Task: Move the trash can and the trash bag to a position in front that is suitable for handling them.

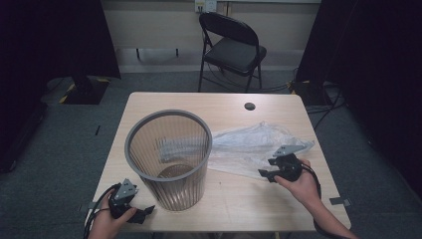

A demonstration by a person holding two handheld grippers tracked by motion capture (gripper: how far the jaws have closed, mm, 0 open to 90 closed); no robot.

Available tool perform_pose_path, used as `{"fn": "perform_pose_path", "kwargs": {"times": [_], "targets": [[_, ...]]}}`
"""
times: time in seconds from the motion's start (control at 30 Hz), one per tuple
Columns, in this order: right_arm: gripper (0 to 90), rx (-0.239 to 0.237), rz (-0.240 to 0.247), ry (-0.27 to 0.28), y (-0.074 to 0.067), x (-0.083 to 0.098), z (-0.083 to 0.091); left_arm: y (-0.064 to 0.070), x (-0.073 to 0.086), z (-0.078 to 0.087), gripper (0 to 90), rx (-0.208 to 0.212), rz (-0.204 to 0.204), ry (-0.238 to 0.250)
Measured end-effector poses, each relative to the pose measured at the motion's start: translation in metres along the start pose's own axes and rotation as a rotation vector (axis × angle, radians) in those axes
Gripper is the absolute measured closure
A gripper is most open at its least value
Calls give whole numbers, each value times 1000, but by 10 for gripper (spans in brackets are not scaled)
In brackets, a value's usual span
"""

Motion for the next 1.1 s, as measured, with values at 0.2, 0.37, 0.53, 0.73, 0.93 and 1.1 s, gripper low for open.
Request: {"fn": "perform_pose_path", "kwargs": {"times": [0.2, 0.37, 0.53, 0.73, 0.93, 1.1], "targets": [[287, 16, -32, 33, 18, -42, -16, 0, 0, 0, 0, -1, 2, 1], [282, 61, -93, 14, 46, -59, -45, 0, 1, 1, 0, -2, -5, -3], [388, 76, -139, -28, 63, -54, -65, 1, 1, 1, 0, -2, 0, -3], [550, 64, -145, -80, 67, -43, -68, 2, 2, 1, 0, -3, 1, -2], [636, 29, -166, -94, 63, -31, -64, 3, 3, 2, 0, -2, -1, 4], [666, -2, -189, -84, 53, -14, -52, 4, 4, 2, 0, -3, 3, 14]]}}
Point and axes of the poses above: each handheld gripper's, and its own axes: z roughly backward along the jaws, x roughly out of its underside, y roughly to its right, the point moved 5 cm from there along -z, roughly forward along the jaws, and after that the axes turned 11 degrees about -y, right-handed, at the moved point
